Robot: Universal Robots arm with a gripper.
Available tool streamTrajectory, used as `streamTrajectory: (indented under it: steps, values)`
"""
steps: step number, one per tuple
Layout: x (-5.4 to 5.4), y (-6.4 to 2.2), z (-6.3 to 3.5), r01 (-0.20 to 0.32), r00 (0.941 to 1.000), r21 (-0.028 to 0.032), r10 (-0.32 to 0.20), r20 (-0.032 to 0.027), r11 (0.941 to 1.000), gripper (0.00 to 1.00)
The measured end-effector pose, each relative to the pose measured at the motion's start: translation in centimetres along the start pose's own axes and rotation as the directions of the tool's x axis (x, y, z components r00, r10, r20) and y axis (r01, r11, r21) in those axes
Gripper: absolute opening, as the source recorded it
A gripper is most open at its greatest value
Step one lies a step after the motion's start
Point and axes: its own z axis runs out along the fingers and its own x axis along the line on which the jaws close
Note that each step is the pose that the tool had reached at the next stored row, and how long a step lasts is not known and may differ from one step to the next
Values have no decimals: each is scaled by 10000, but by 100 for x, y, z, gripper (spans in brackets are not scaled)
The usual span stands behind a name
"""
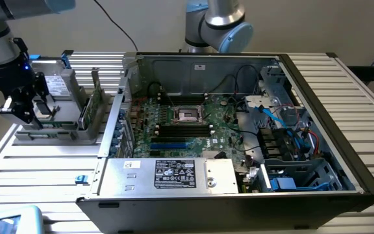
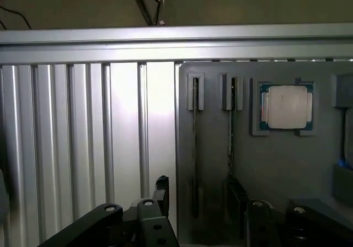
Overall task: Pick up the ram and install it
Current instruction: 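Pick up the ram and move it above insertion slot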
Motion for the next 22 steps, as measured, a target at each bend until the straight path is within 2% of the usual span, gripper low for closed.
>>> streamTrajectory:
  steps: [16, 22]
  values:
    - [-2, -8, 289, -48, 10000, -1, 48, 0, 10000, 54]
    - [-2, -9, 357, -51, 10000, -1, 51, 0, 10000, 54]
